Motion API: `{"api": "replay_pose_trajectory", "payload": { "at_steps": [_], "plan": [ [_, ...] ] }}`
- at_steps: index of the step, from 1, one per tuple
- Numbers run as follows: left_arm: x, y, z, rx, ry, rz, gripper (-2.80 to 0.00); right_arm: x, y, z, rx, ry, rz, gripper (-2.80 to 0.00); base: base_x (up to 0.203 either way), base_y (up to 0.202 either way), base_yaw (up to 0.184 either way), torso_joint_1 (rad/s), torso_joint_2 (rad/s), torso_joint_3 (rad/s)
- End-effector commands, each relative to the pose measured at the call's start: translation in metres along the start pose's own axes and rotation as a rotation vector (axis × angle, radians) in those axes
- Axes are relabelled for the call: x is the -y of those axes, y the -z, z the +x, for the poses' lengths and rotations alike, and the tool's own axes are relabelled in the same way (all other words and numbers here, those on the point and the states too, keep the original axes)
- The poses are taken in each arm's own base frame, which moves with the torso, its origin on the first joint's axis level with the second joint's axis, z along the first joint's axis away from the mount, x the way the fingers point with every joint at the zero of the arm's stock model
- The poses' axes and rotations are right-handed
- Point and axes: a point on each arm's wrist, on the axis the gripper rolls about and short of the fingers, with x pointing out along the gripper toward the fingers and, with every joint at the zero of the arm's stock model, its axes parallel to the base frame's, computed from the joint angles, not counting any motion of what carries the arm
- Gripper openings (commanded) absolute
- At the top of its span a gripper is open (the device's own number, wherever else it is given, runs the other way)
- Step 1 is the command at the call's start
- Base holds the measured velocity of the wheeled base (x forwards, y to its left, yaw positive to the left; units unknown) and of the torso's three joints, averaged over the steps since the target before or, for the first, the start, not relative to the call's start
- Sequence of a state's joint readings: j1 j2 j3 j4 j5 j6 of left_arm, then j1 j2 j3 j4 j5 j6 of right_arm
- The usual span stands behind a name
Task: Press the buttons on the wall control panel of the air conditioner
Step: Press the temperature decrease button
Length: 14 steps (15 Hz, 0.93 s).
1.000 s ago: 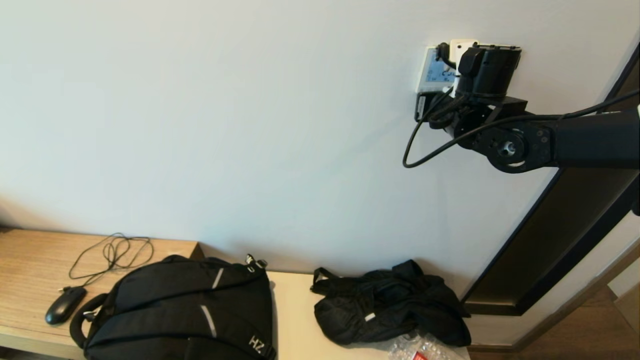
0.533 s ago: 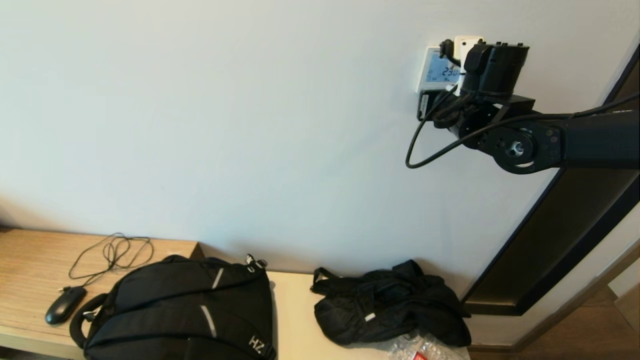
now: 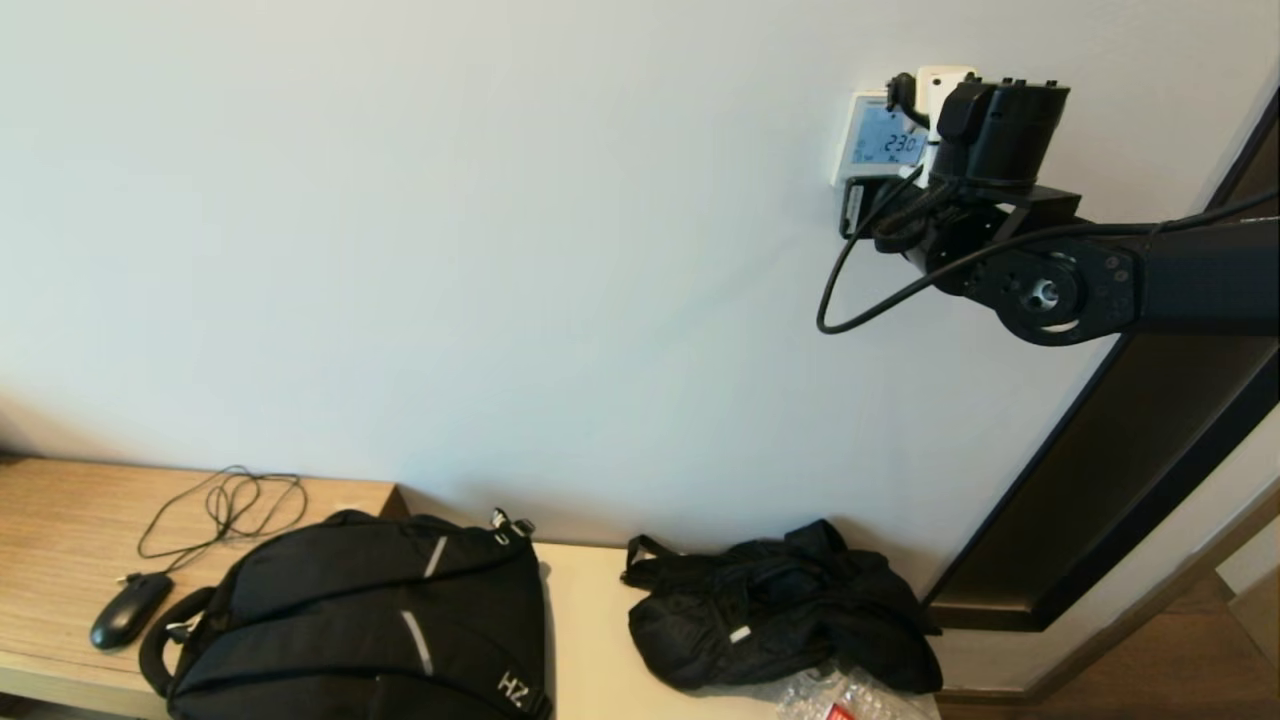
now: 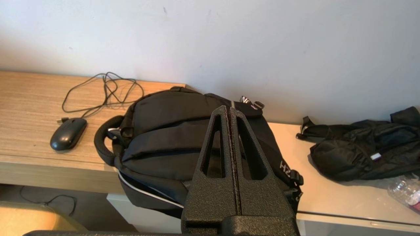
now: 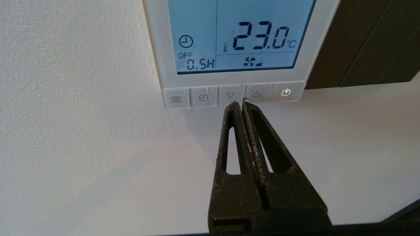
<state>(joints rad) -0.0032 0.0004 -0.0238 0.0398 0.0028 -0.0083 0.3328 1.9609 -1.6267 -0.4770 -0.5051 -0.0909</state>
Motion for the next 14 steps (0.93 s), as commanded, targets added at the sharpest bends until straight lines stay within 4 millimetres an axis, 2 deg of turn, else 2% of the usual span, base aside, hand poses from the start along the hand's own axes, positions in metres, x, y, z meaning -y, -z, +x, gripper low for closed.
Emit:
{"api": "replay_pose_trajectory", "payload": {
  "at_steps": [1, 9, 14],
  "plan": [
    [0.0, 0.0, 0.0, 0.0, 0.0, 0.001, -2.8, -0.002, 0.006, 0.006, -0.006, 0.005, -0.005, -2.8, 0.0, 0.0, 0.0, 0.0, 0.0, 0.0],
    [0.0, 0.0, 0.0, 0.0, 0.0, -0.001, -2.8, -0.005, 0.006, 0.012, 0.002, 0.007, -0.001, -2.8, 0.0, 0.0, 0.0, 0.0, 0.0, 0.0],
    [0.0, 0.0, 0.0, 0.001, 0.0, -0.001, -2.8, -0.004, 0.003, -0.005, -0.006, -0.011, -0.001, -2.8, 0.0, 0.0, 0.0, 0.0, 0.0, 0.0]
  ]
}}
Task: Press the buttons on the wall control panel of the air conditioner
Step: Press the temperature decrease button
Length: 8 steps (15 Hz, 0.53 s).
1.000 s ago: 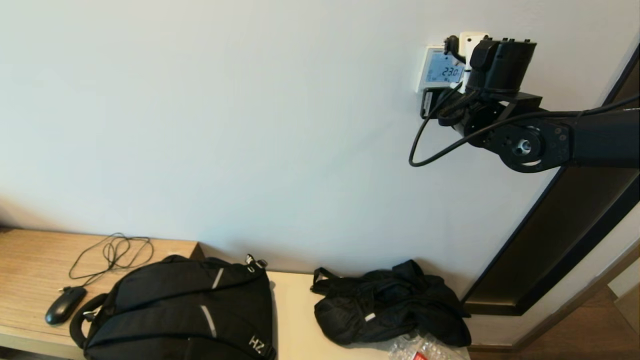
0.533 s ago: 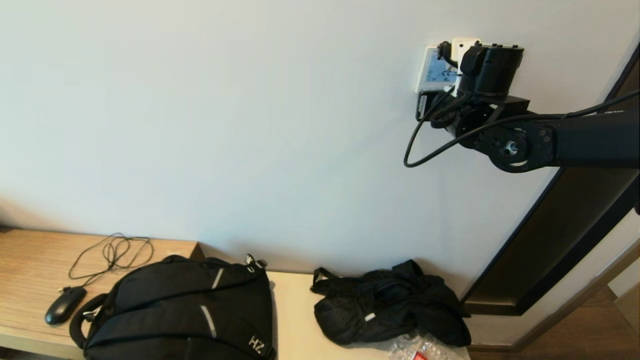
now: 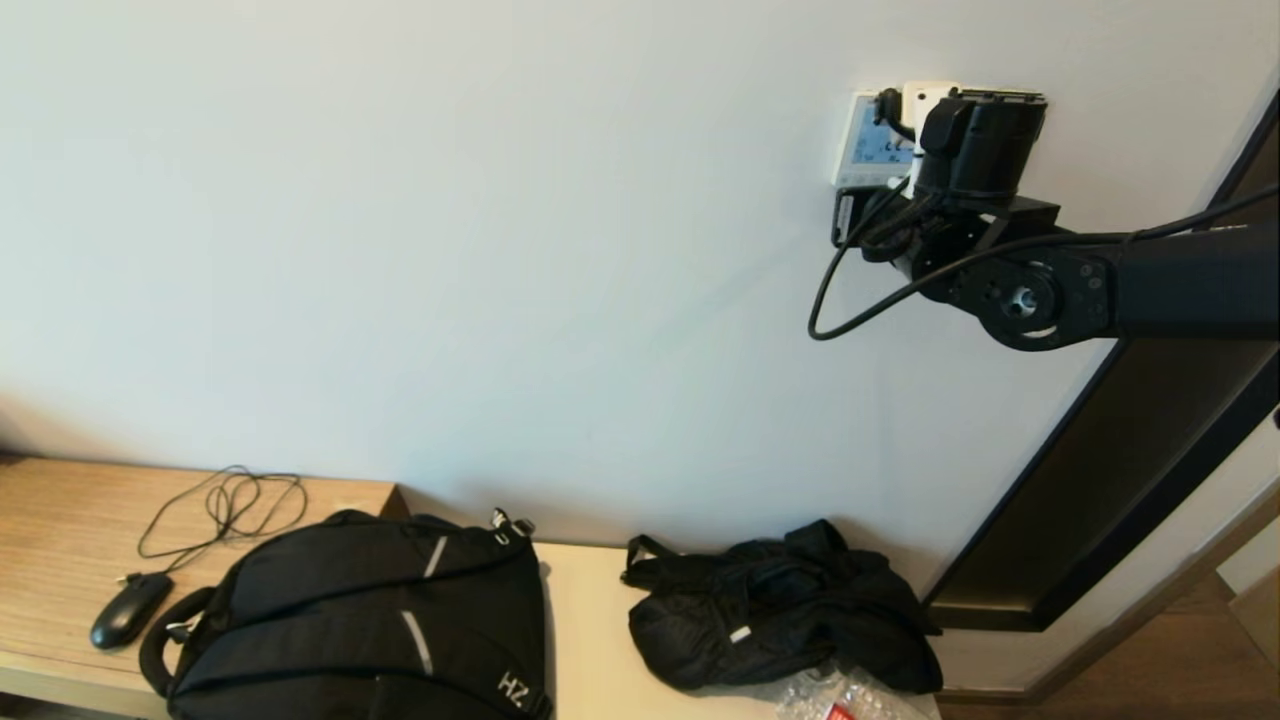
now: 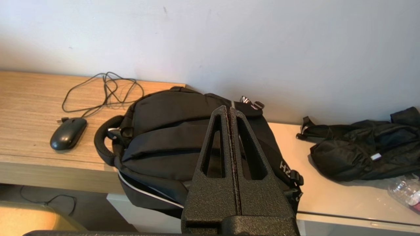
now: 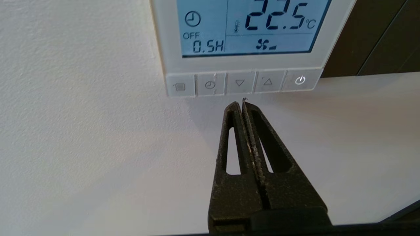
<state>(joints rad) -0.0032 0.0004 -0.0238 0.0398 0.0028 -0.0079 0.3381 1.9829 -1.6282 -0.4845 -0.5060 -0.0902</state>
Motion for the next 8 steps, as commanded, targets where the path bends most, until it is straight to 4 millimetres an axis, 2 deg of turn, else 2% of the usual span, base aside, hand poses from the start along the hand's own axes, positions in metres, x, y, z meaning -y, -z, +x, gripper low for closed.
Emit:
{"api": "replay_pose_trajectory", "payload": {
  "at_steps": [1, 5, 8],
  "plan": [
    [0.0, -0.0001, -0.0001, 0.001, 0.0, -0.001, -2.8, 0.001, -0.005, -0.0092, 0.003, -0.006, 0.004, -2.8, 0.0, 0.0, 0.0, 0.0, 0.0, 0.0],
    [0.0, 0.0002, 0.0, 0.0, 0.0, -0.001, -2.8, 0.0036, -0.0088, -0.0119, 0.009, -0.004, 0.004, -2.8, 0.0, 0.0, 0.0, 0.0, 0.0, 0.0],
    [0.0, 0.0002, 0.0, 0.0, 0.0, -0.001, -2.8, 0.0055, -0.0069, -0.0068, 0.008, 0.005, 0.003, -2.8, 0.0, 0.0, 0.0, 0.0, 0.0, 0.0]
  ]
}}
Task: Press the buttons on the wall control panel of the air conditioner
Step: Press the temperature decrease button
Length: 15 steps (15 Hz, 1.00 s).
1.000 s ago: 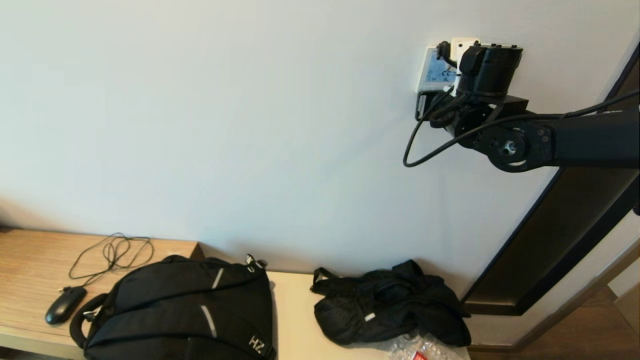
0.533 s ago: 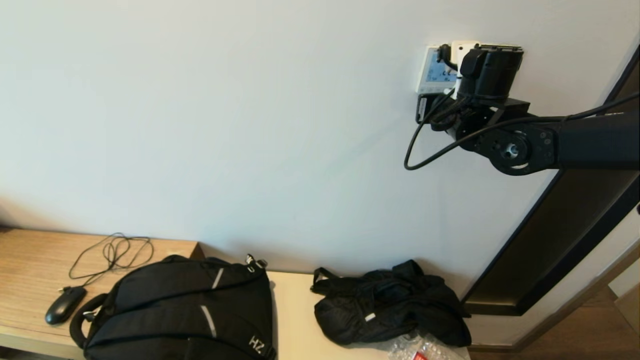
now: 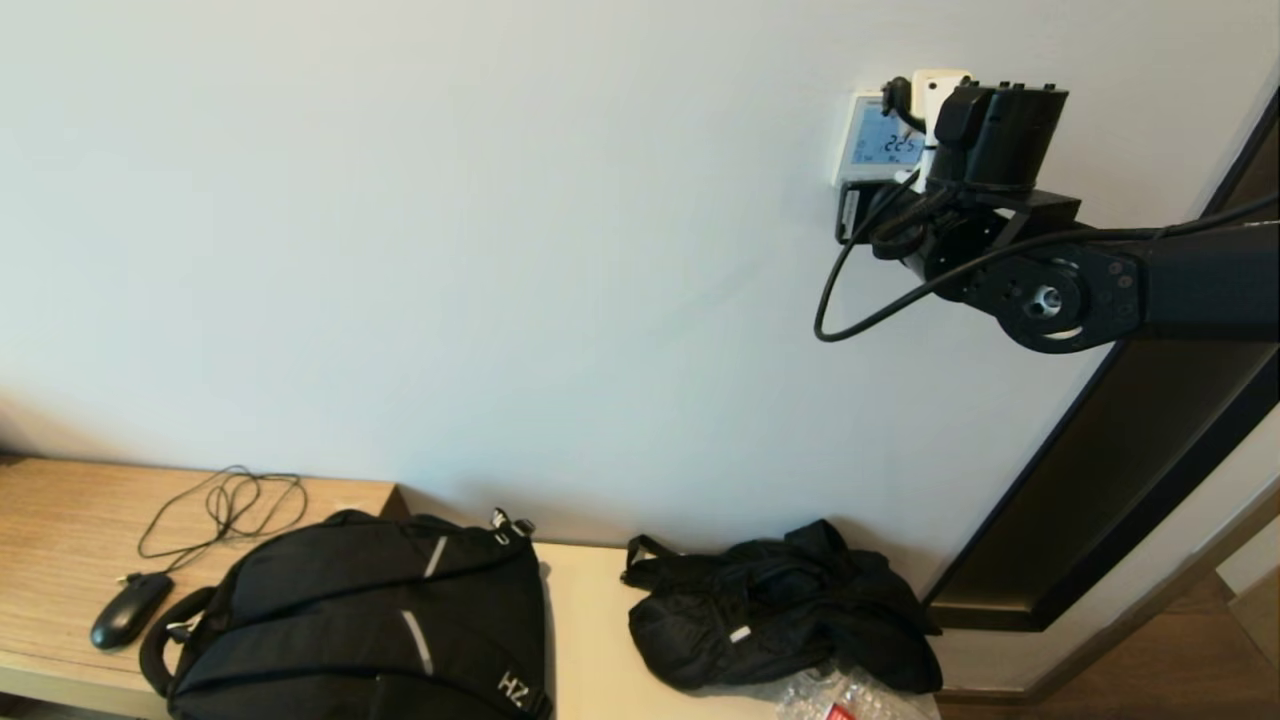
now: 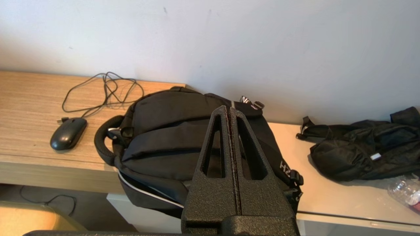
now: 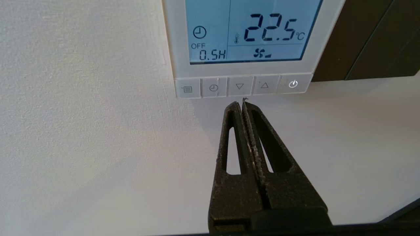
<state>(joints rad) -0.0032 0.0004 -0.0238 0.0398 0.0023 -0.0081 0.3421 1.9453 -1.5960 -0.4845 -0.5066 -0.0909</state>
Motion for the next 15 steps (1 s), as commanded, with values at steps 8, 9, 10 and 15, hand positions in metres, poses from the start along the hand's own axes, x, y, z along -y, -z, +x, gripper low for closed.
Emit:
{"api": "replay_pose_trajectory", "payload": {
  "at_steps": [8, 9, 10, 15],
  "plan": [
    [0.0, 0.0, 0.0, 0.0, -0.001, -0.001, -2.8, -0.004, 0.007, 0.015, 0.0, 0.01, -0.003, -2.8, 0.0, 0.0, 0.0, 0.0, 0.0, 0.0],
    [0.0, 0.0, 0.0, 0.0, -0.001, 0.0, -2.8, -0.005, 0.007, 0.016, 0.001, 0.01, -0.003, -2.8, 0.0, 0.0, 0.0, 0.0, 0.0, 0.0],
    [0.0, 0.0, 0.0, 0.001, -0.001, -0.001, -2.8, -0.005, 0.006, 0.016, 0.002, 0.012, -0.002, -2.8, 0.0, 0.0, 0.0, 0.0, 0.0, 0.0],
    [0.0, 0.0, 0.0, 0.001, -0.001, -0.001, -2.8, -0.003, 0.004, 0.013, 0.006, 0.011, 0.001, -2.8, 0.0, 0.0, 0.0, 0.0, 0.0, 0.0]
  ]
}}
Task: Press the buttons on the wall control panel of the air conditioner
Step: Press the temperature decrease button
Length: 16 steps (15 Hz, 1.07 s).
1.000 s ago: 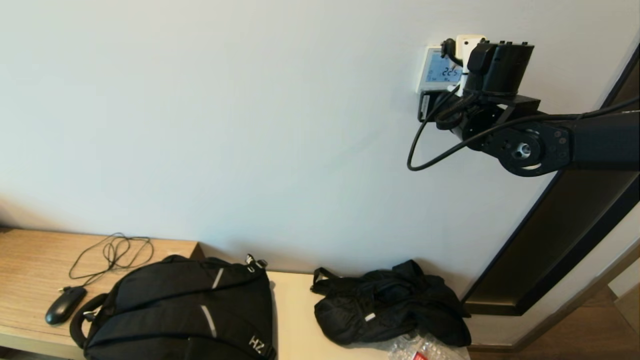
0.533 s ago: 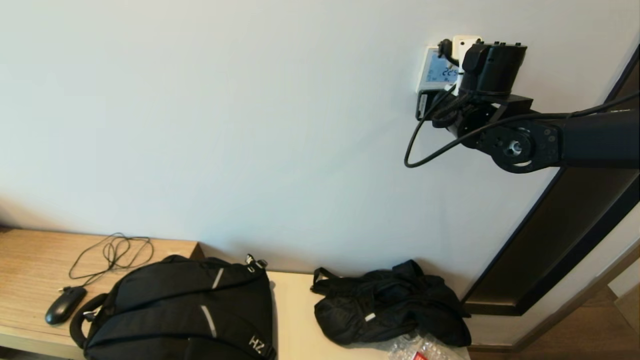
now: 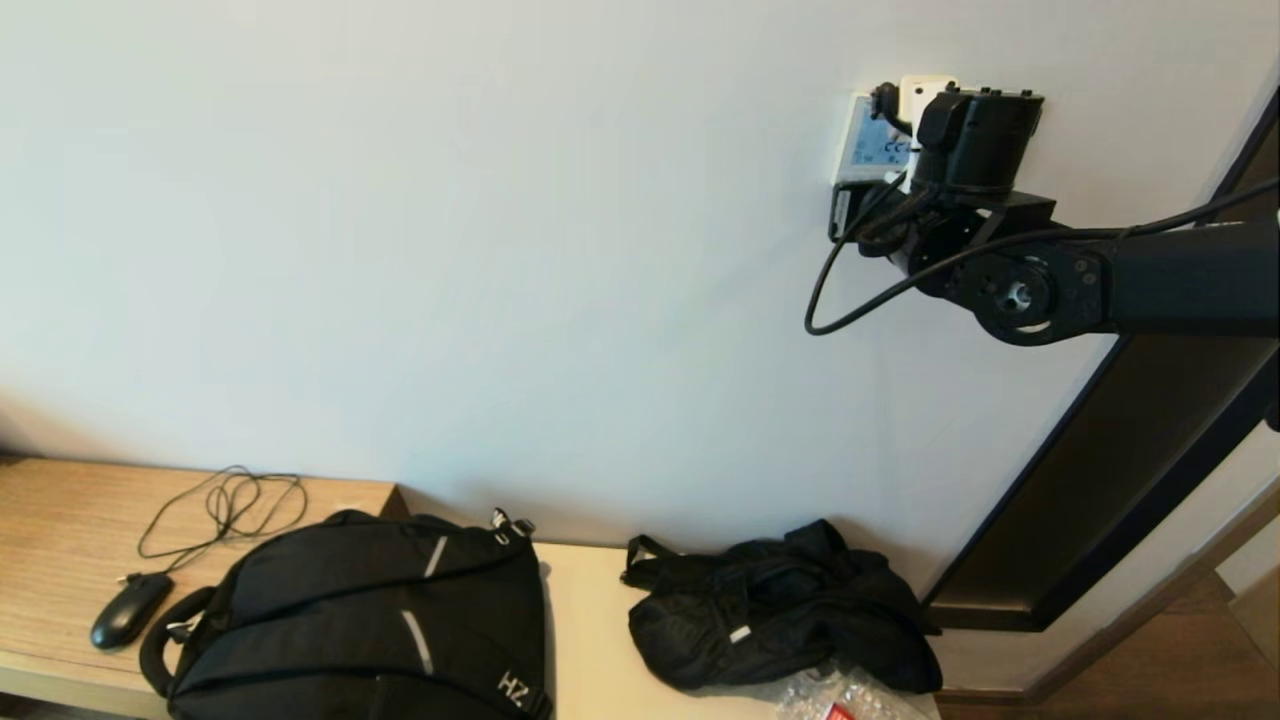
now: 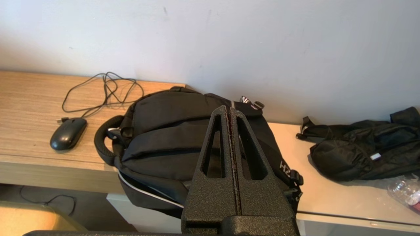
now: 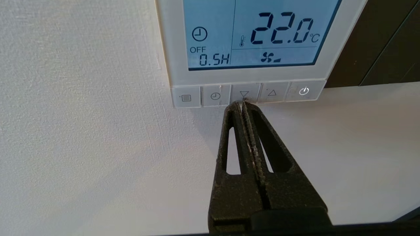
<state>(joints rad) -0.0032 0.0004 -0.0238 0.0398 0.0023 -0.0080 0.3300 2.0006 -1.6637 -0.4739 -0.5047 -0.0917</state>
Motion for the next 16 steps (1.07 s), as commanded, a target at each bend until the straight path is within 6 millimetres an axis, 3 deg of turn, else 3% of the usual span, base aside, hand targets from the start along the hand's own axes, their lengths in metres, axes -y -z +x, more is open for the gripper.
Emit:
{"api": "replay_pose_trajectory", "payload": {
  "at_steps": [1, 7, 16],
  "plan": [
    [0.0, 0.0, 0.0, 0.0, -0.001, -0.001, -2.8, 0.001, -0.004, -0.004, 0.008, 0.0, 0.005, -2.8, 0.0, 0.0, 0.0, 0.0, 0.0, 0.0],
    [0.0, 0.0, 0.0, 0.0, -0.001, -0.001, -2.8, 0.005, -0.01, -0.017, 0.006, -0.005, 0.005, -2.8, 0.0, 0.0, 0.0, 0.0, 0.0, 0.0],
    [0.0, 0.0, 0.0, 0.001, -0.001, 0.0, -2.8, 0.003, -0.001, -0.003, 0.0, 0.005, -0.002, -2.8, 0.0, 0.0, 0.0, 0.0, 0.0, 0.0]
  ]
}}
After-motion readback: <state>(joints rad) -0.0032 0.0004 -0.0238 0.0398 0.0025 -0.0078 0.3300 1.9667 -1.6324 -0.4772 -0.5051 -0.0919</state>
